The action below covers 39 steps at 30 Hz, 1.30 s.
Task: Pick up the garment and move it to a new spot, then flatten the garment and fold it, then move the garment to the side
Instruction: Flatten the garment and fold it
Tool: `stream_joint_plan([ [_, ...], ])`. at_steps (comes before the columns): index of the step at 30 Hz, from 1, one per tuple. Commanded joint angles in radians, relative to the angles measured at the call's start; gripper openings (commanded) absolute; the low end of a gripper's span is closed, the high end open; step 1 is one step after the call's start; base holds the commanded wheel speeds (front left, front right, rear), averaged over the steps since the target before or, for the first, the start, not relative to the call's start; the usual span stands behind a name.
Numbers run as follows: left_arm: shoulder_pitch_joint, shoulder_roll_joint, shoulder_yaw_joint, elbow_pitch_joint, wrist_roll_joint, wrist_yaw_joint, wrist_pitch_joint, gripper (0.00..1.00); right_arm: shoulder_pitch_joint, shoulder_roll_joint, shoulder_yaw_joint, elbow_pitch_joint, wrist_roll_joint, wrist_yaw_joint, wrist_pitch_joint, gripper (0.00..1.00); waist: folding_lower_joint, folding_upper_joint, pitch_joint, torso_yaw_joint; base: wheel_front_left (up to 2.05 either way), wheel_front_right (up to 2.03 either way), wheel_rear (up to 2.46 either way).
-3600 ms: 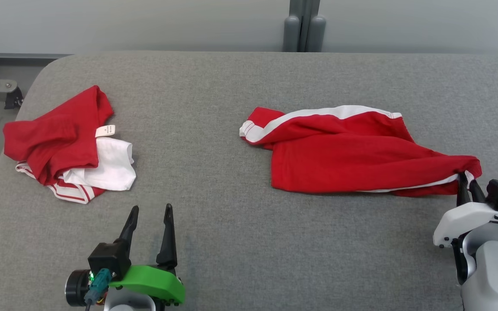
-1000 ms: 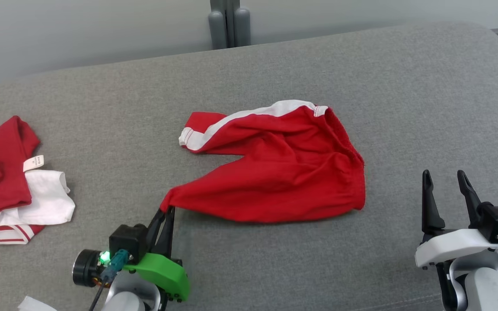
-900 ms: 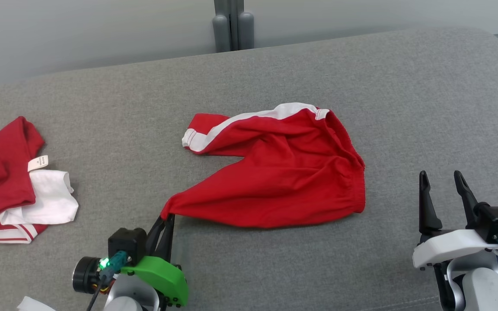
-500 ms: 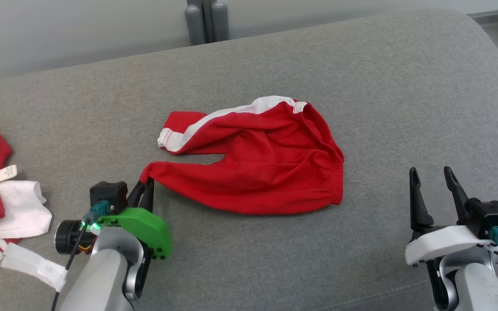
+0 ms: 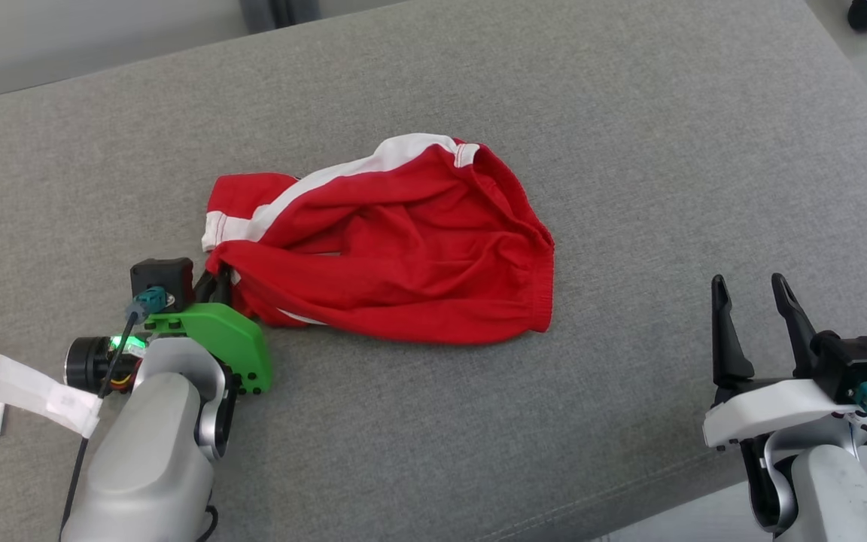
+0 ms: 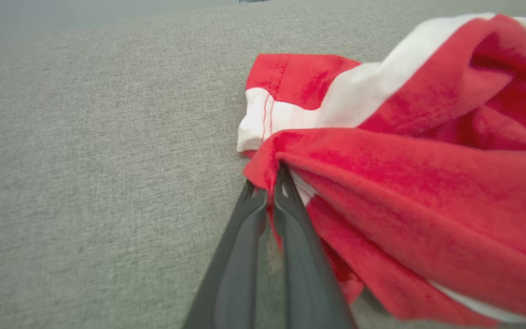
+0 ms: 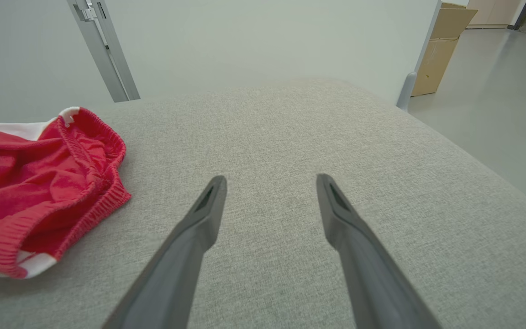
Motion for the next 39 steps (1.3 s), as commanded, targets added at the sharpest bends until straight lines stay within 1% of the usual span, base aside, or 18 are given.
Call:
stream_joint_plan([
  [1,-0.022,-0.002,0.000,0.014,0.012,0.006,-0.010,0.27,-0.016,-0.002,-0.001,-0.002,0.004,-0.001,-0.003,1.00,0.0000,0.0000,0.014,-0.008,0.00,0.00,0.00],
  [2,-0.030,-0.005,0.000,0.025,0.013,0.006,-0.020,0.44,-0.019,-0.002,0.001,-0.001,0.006,-0.001,-0.003,1.00,0.0000,0.0000,0.015,-0.006,0.00,0.00,0.00],
  [3,-0.035,-0.008,-0.002,0.033,0.013,0.004,-0.029,0.85,-0.020,-0.002,0.001,-0.001,0.005,-0.001,-0.003,1.00,0.0000,0.0000,0.014,-0.002,0.00,0.00,0.00],
  [4,-0.040,-0.011,-0.003,0.041,0.012,0.000,-0.040,1.00,-0.020,-0.002,0.002,-0.001,0.004,-0.001,-0.003,1.00,0.0000,0.0000,0.013,0.003,0.00,0.00,0.00],
  [9,-0.050,-0.025,-0.012,0.061,0.012,-0.011,-0.095,1.00,-0.017,-0.002,-0.005,-0.002,-0.005,-0.001,-0.003,1.00,0.0000,0.0000,-0.005,0.034,0.00,0.00,0.00],
  [13,-0.032,-0.034,-0.020,0.051,0.008,-0.020,-0.127,1.00,-0.008,-0.002,-0.009,-0.007,-0.018,-0.001,-0.003,1.00,0.0000,0.0000,-0.030,0.067,0.00,0.00,0.00],
  [18,0.017,-0.041,-0.026,0.010,0.001,-0.024,-0.152,1.00,0.007,-0.001,0.037,-0.025,-0.016,-0.001,-0.003,1.00,0.0000,0.0000,-0.070,0.113,0.00,0.00,0.00],
  [28,0.159,-0.052,-0.027,-0.103,-0.026,-0.003,-0.172,1.00,0.019,-0.002,0.195,0.000,-0.035,-0.001,-0.003,1.00,0.0000,0.0000,-0.120,0.213,0.00,0.00,0.00],
  [32,0.213,-0.056,-0.019,-0.155,-0.039,0.009,-0.181,1.00,-0.005,-0.001,0.293,0.039,-0.054,-0.001,-0.003,1.00,0.0000,0.0000,-0.122,0.243,0.00,0.00,0.00],
  [34,0.238,-0.061,-0.014,-0.187,-0.048,0.009,-0.182,1.00,-0.023,-0.003,0.344,0.066,-0.077,-0.001,-0.003,1.00,0.0000,0.0000,-0.121,0.259,0.00,0.00,0.00],
  [39,0.291,-0.072,-0.010,-0.280,-0.049,0.024,-0.188,1.00,-0.077,-0.008,0.450,0.185,-0.210,-0.001,-0.003,1.00,0.0000,0.0000,-0.111,0.305,0.00,0.00,0.00],
])
